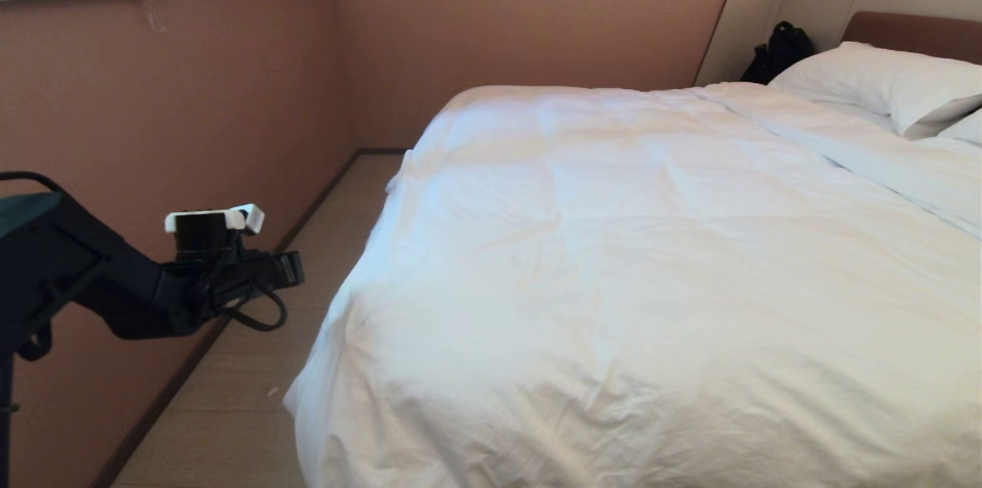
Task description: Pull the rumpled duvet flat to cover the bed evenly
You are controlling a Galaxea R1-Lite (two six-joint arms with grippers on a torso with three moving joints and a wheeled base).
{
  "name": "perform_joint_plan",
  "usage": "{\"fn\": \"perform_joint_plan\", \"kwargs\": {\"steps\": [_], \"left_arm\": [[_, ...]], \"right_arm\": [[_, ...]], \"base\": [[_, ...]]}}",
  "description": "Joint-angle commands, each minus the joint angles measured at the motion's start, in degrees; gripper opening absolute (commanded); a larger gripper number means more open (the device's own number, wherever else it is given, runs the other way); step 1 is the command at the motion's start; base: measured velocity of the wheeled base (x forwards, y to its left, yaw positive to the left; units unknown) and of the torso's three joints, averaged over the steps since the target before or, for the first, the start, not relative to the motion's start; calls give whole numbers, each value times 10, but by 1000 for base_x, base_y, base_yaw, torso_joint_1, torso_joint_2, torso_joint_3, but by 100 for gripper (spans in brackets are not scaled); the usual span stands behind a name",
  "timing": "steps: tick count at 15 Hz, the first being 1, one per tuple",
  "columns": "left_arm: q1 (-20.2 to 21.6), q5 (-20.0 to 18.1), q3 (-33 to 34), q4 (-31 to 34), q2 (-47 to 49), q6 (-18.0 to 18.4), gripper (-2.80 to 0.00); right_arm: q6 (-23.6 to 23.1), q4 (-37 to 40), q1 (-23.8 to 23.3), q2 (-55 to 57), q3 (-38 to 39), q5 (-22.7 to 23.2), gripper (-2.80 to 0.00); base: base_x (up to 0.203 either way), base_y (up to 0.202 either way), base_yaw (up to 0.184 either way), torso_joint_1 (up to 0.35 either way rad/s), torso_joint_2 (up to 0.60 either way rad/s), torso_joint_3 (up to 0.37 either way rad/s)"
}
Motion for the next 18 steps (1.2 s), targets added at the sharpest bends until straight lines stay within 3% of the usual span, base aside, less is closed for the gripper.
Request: {"fn": "perform_joint_plan", "kwargs": {"steps": [1, 7, 9, 11, 15, 18], "left_arm": [[-1, -1, 96, -2, -155, -7, -280], [-25, 0, 292, 11, -464, -18, -280], [-28, -1, 331, 48, -580, -18, -280], [-29, -3, 345, 129, -698, -19, -280], [-30, -14, 350, 351, -901, -21, -280], [-29, -12, 352, 441, -1001, -18, -280]], "right_arm": [[-1, 0, 0, 0, 0, 0, -280], [-1, 0, 0, 0, 0, 0, -280], [-1, -1, 0, 0, 0, 0, -280], [-1, 0, 0, 0, 0, 0, -280], [-1, 0, 0, 0, 0, 0, -280], [-1, 0, 0, 0, 0, 0, -280]], "base": [[0, 0, 0, 0, 0, 0], [0, 0, 0, 0, 0, 0], [0, 0, 0, 0, 0, 0], [0, 0, 0, 0, 0, 0], [0, 0, 0, 0, 0, 0], [0, 0, 0, 0, 0, 0]]}}
